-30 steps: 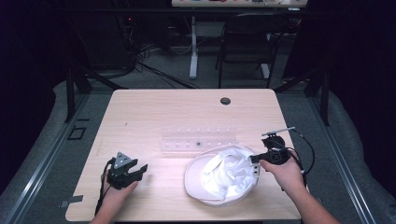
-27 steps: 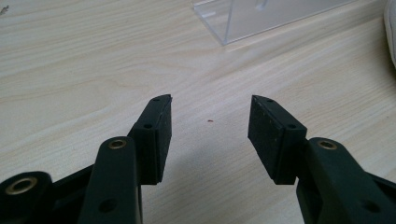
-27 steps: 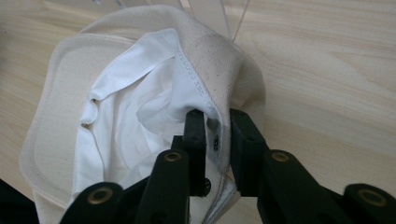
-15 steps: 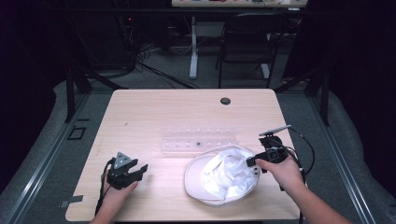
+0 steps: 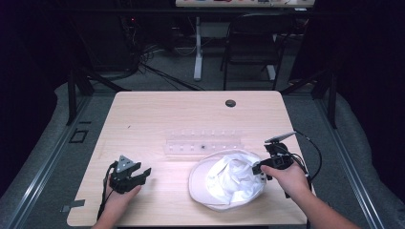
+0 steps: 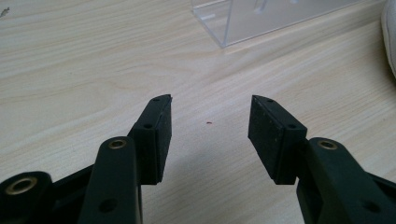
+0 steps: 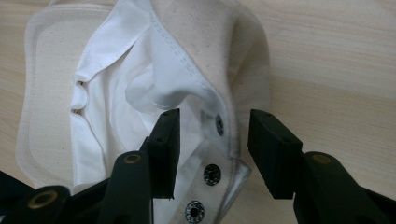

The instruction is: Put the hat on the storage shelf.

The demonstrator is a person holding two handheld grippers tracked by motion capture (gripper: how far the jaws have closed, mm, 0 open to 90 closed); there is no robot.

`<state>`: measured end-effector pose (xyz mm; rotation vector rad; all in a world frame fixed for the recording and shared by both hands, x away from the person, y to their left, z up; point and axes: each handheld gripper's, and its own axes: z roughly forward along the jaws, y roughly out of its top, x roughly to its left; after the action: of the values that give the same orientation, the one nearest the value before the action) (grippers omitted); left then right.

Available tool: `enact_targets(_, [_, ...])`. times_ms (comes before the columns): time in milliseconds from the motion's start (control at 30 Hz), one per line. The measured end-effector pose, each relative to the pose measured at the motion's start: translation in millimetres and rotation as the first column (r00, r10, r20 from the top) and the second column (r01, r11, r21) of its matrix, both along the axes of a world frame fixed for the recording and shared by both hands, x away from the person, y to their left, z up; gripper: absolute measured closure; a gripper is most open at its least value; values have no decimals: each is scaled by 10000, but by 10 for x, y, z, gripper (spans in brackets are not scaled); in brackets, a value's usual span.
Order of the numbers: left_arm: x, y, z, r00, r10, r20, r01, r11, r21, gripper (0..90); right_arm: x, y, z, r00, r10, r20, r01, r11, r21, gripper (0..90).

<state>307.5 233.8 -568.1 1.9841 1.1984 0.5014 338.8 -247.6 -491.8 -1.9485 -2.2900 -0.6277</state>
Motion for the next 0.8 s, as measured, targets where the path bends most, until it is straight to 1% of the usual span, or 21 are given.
enact_targets(67, [3, 2, -1, 10000, -21, 2, 21, 10000, 37, 497, -1, -26, -12, 9997, -236, 9, 236, 9997, 66, 542])
enact_targets(100, [3, 1, -2, 10000, -22, 4, 22, 10000, 38, 497, 4, -48, -22, 9997, -224, -73, 225, 9995, 207, 542])
enact_targets(167, [2, 0, -1, 10000, -21, 9, 21, 10000, 32, 497, 5, -58, -31, 9995, -280, -156, 284, 9993, 251, 543])
enact_targets(200, [1, 0, 1, 10000, -15, 5, 15, 10000, 49, 497, 8, -68, -41, 9994, -223, -260, 230, 9993, 285, 549])
enact_targets(233, [0, -3, 0, 10000, 16, 3, -16, 10000, 28, 498, 0, -40, -67, 9985, -461, -309, 475, 9979, 448, 565])
enact_targets(267, [0, -4, -1, 10000, 18, 7, -18, 10000, 30, 497, 4, -38, -65, 9986, -267, -458, 286, 9987, 421, 581])
enact_targets(333, [1, -2, -1, 10000, -5, 3, 5, 10000, 57, 497, 7, -16, -66, 9981, -207, -579, 244, 9977, 628, 620])
enact_targets(367, [0, -4, -2, 10000, 11, 5, -11, 10000, 29, 497, 5, 0, -70, 9978, -330, -576, 368, 9971, 670, 640])
enact_targets(400, [0, -4, -2, 10000, 11, 5, -11, 10000, 29, 498, 10, 4, -67, 9977, -208, -653, 241, 9984, 512, 664])
enact_targets(433, [-1, -3, 0, 10000, 19, 15, -19, 10000, 27, 498, 8, 18, -72, 9976, -286, -637, 318, 9982, 501, 680])
enact_targets(500, [1, 3, 1, 10000, -19, 22, 19, 10000, 22, 498, 12, 13, -67, 9971, -177, -742, 213, 9986, 481, 717])
enact_targets(533, [0, 1, 0, 10000, 17, 18, -17, 10000, -1, 497, 9, 18, -66, 9970, -262, -722, 297, 9984, 483, 727])
enact_targets(567, [1, 2, -1, 10000, 16, 17, -16, 10000, -2, 497, 16, -5, -50, 9965, 27, -838, 4, 9993, 375, 736])
enact_targets(600, [1, 3, -1, 10000, 16, 11, -16, 10000, 0, 498, 9, 11, -48, 9972, -199, -716, 229, 9989, 406, 743])
enact_targets(667, [1, 4, 1, 10000, -12, 26, 12, 10000, 21, 498, 12, 12, -19, 9977, -68, -668, 92, 9993, 349, 754])
enact_targets(700, [-1, 2, 2, 10000, 1, 31, -1, 10000, 22, 497, 11, 19, 0, 9980, -43, -623, 57, 9998, 211, 760])
enact_targets(767, [-3, -1, 2, 10000, 20, 25, -20, 10000, 4, 498, 10, 39, 31, 9987, -87, -505, 92, 9999, 88, 773])
enact_targets(800, [-3, -1, 2, 10000, 24, 24, -24, 10000, 9, 498, 17, 40, 55, 9985, 97, -547, -99, 9999, -20, 780])
